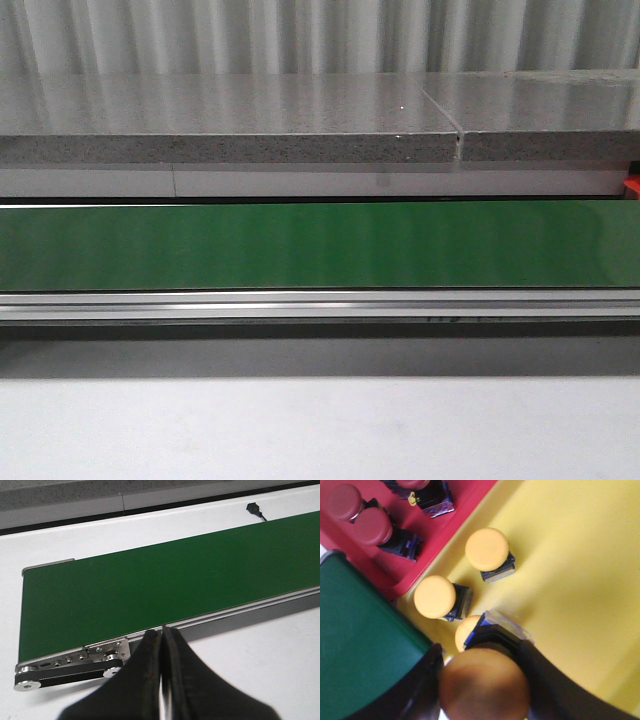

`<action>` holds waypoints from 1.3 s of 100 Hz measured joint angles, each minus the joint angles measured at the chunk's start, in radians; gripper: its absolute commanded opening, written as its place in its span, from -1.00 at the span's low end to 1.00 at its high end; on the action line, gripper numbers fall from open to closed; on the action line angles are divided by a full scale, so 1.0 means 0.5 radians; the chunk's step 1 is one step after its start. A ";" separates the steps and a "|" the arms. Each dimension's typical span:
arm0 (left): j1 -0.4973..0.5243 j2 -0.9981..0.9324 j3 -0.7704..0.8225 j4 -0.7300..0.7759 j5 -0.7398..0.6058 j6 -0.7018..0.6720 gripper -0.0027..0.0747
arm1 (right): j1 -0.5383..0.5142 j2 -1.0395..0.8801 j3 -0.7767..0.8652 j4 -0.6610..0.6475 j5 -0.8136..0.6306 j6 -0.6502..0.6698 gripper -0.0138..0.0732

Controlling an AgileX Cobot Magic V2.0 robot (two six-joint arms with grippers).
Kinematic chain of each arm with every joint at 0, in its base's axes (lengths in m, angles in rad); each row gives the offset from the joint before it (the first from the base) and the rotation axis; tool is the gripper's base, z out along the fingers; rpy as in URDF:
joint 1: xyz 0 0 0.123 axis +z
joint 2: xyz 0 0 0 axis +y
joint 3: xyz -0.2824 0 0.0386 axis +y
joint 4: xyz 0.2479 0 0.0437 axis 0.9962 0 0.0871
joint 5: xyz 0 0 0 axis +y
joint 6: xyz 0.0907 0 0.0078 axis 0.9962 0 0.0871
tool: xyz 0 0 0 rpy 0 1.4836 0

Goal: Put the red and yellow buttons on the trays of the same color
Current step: 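Lower the yellow button into the yellow tray and release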

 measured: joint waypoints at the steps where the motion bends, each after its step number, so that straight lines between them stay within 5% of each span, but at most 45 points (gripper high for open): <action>1: 0.000 0.000 0.000 0.000 0.000 0.000 -0.99 | -0.004 0.000 0.005 0.000 -0.014 0.002 -0.23; 74: 0.000 0.000 0.000 -0.002 0.000 0.000 -0.99 | -0.168 0.599 0.041 0.027 -0.429 0.148 -0.22; 82: 0.000 0.000 0.000 -0.002 0.000 0.000 -0.99 | -0.168 0.635 0.041 0.050 -0.453 0.148 -0.09; 99: 0.000 0.000 0.000 -0.002 0.000 0.000 -0.99 | -0.168 0.665 0.041 0.071 -0.453 0.148 0.53; 130: 0.000 0.000 0.000 -0.002 0.000 0.000 -0.99 | -0.168 0.604 0.041 0.071 -0.456 0.148 0.59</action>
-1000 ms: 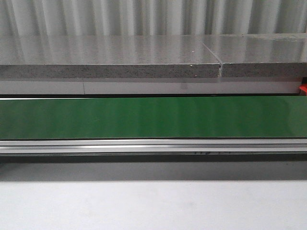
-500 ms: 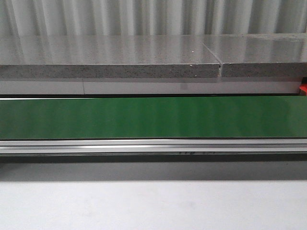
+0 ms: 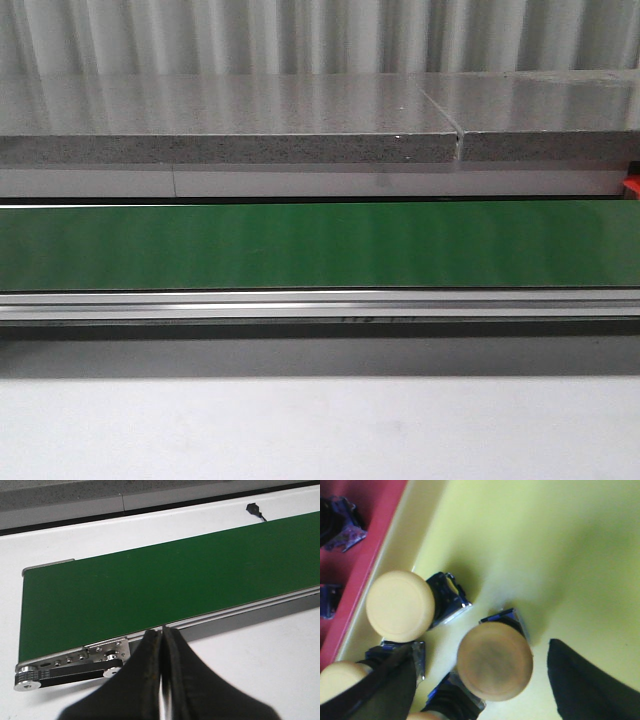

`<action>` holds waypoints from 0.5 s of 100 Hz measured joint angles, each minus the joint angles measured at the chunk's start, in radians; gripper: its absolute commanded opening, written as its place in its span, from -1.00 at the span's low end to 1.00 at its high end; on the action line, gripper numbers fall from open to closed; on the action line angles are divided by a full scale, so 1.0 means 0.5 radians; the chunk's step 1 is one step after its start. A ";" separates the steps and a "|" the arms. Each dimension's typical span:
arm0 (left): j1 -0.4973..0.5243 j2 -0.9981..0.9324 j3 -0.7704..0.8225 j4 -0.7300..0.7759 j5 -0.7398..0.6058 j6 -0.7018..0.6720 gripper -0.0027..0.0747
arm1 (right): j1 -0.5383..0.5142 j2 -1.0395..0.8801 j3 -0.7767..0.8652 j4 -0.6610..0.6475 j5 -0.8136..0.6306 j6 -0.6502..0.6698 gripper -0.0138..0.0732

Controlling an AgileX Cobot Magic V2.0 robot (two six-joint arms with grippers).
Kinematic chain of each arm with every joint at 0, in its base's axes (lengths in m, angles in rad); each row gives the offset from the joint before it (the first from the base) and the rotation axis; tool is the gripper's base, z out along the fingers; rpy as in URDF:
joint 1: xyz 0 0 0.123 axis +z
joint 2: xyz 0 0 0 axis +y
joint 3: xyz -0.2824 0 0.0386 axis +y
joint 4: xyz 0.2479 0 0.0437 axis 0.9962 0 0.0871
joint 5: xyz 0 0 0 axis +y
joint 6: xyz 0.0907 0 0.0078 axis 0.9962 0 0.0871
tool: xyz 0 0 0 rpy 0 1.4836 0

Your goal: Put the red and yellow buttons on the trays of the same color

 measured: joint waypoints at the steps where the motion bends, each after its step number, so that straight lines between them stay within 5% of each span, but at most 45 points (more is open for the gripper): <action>1: 0.000 0.000 0.000 0.000 0.000 0.000 -0.99 | 0.000 -0.006 0.000 0.000 0.000 0.000 0.59; 17: 0.000 0.000 0.000 0.000 -0.004 0.000 -0.99 | 0.045 -0.188 0.000 0.001 -0.062 -0.006 0.40; 42: 0.000 0.000 0.003 0.000 -0.004 0.000 -0.99 | 0.379 -0.455 0.000 -0.003 -0.094 -0.179 -0.78; 50: 0.000 0.000 0.003 0.000 -0.004 0.000 -0.99 | 0.530 -0.541 0.000 -0.003 -0.094 -0.230 -0.83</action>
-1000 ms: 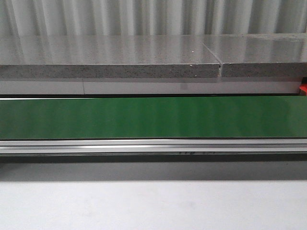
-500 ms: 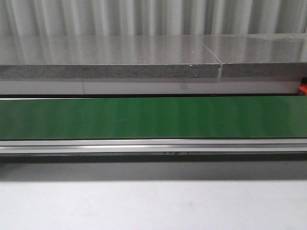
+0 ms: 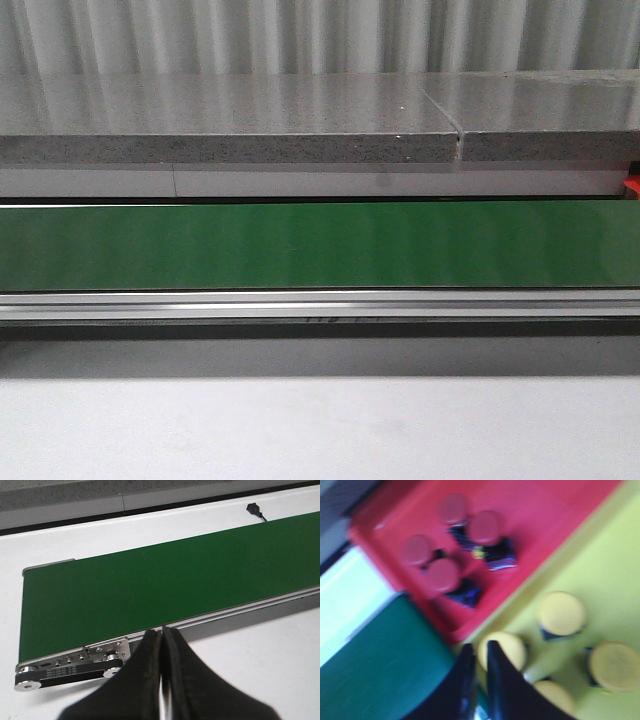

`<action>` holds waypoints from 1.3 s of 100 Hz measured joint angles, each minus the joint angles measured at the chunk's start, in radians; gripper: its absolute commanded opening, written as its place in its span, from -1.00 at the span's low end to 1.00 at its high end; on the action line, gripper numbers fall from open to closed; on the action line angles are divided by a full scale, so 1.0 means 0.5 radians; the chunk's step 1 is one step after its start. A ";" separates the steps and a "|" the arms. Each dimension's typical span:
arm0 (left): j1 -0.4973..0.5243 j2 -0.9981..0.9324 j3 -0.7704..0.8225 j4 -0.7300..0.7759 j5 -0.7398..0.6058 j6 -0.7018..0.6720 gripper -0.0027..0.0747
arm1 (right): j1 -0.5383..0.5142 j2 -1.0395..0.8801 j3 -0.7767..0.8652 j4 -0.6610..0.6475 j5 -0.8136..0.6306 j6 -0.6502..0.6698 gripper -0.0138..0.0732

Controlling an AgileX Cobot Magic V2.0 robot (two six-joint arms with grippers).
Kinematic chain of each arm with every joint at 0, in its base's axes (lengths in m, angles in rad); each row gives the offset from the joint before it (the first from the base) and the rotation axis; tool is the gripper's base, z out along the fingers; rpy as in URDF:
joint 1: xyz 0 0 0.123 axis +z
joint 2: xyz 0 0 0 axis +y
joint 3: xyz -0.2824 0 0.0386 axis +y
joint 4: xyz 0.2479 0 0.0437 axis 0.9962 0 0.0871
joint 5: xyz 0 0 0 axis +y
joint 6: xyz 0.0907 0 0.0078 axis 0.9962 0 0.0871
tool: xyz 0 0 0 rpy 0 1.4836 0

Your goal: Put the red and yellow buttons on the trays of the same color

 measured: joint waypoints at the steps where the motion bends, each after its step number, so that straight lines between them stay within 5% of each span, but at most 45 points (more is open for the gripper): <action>1: 0.000 0.000 0.000 0.000 0.000 0.000 -0.99 | 0.014 -0.007 0.000 -0.003 0.000 0.000 -0.84; 69: 0.000 0.000 0.000 0.000 0.000 0.000 -0.99 | 1.065 -0.449 0.005 -0.175 0.101 -0.138 -0.84; 130: 0.000 0.000 0.000 0.000 0.000 0.000 -0.99 | 1.173 -1.071 0.398 -0.485 -0.046 -0.138 -0.84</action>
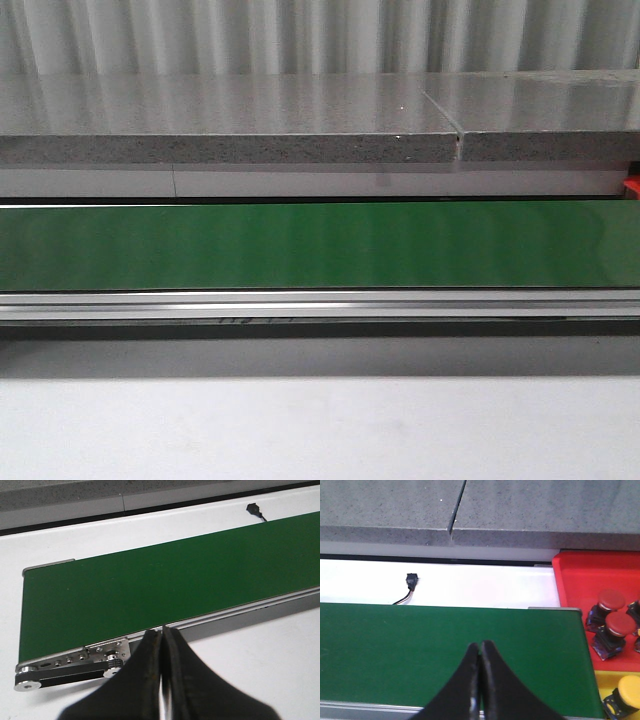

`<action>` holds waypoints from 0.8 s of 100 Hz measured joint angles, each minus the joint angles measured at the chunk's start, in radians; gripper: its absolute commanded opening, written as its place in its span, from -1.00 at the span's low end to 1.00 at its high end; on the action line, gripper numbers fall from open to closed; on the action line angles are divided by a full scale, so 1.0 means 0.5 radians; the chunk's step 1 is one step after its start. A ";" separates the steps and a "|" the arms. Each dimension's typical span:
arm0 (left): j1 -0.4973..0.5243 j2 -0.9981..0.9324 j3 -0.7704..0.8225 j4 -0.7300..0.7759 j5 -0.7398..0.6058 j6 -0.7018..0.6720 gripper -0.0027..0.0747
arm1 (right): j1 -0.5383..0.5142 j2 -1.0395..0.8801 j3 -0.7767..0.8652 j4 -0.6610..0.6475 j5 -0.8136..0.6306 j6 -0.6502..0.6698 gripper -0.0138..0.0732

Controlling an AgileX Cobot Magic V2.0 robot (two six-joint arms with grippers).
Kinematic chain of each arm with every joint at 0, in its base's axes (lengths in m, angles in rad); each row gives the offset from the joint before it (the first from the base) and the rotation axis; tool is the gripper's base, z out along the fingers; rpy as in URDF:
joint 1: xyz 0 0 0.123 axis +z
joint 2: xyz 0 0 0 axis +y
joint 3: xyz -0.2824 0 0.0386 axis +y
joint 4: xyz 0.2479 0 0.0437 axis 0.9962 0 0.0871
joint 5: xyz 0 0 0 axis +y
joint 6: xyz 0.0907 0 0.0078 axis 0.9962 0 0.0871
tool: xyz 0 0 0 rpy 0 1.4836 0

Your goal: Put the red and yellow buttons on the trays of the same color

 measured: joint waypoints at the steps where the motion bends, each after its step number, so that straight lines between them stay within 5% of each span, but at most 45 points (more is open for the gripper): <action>1: 0.000 0.000 0.000 0.000 0.000 0.000 -0.99 | 0.000 -0.017 0.004 -0.004 0.000 0.000 -0.84; 80: 0.000 0.000 0.000 0.000 0.000 0.000 -0.99 | 0.000 -0.872 0.720 -0.069 -0.337 0.011 -0.84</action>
